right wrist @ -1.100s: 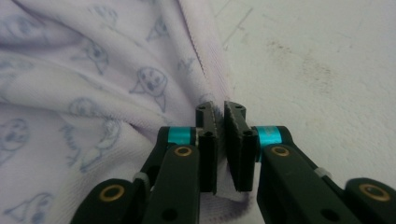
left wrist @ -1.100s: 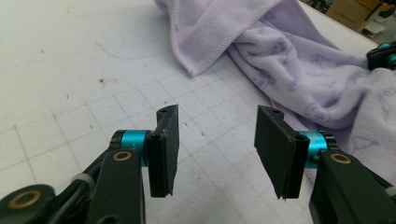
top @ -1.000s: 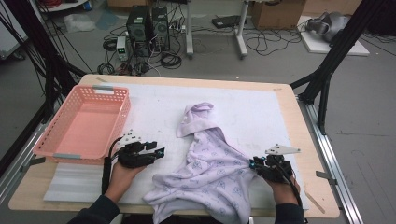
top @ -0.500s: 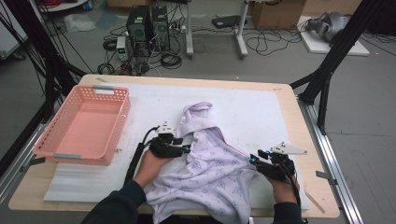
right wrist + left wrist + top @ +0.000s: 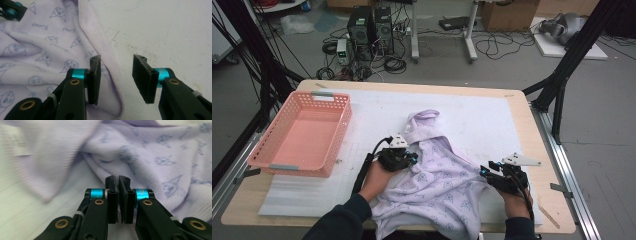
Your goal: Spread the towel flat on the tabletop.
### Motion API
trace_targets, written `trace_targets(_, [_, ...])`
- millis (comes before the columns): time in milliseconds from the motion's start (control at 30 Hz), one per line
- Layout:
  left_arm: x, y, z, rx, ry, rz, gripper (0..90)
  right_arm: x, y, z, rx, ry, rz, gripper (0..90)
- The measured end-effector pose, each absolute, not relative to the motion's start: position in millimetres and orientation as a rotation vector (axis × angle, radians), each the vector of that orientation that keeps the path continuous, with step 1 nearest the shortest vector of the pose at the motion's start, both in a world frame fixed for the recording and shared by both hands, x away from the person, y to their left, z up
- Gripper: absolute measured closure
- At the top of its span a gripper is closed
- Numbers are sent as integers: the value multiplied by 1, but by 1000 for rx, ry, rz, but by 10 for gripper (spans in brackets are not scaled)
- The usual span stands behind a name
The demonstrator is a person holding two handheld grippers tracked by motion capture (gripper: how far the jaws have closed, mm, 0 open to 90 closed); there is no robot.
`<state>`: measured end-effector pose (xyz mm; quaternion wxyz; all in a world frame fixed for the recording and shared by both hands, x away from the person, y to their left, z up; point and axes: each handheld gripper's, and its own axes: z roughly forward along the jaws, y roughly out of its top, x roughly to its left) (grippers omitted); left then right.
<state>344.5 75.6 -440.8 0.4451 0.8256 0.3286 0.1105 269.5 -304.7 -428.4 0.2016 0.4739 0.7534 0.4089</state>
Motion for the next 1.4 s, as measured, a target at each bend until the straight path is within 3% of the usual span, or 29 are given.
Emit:
trace_targets(233, [340,125,-431,1974,901,323,856,270,-304,-429,1322,2112,1143,586])
trace_targets(567, [326,150,-435,1911,928,323,856,276,-293,-428,1313,2120,1191,566])
trace_targets(833, [323,161,-439,1866,945,310,854,305,-241,-428,1198,2224,1213,405])
trace_targets(933, [321,162,-440,1862,948,304,854,319,-211,-432,1115,2307,1198,410])
trace_targets(1067, [319,160,-441,1854,944,293,853,333,-182,-446,1064,2383,1030,584])
trace_targets(1100, [319,160,-441,1853,942,285,853,334,-182,-445,1059,2373,1030,748])
trace_targets(1133, [318,159,-441,1852,940,280,852,334,-185,-444,1052,2371,1005,837])
trace_targets(1400, [308,127,-447,1924,802,163,840,324,-233,-432,1178,2326,924,859])
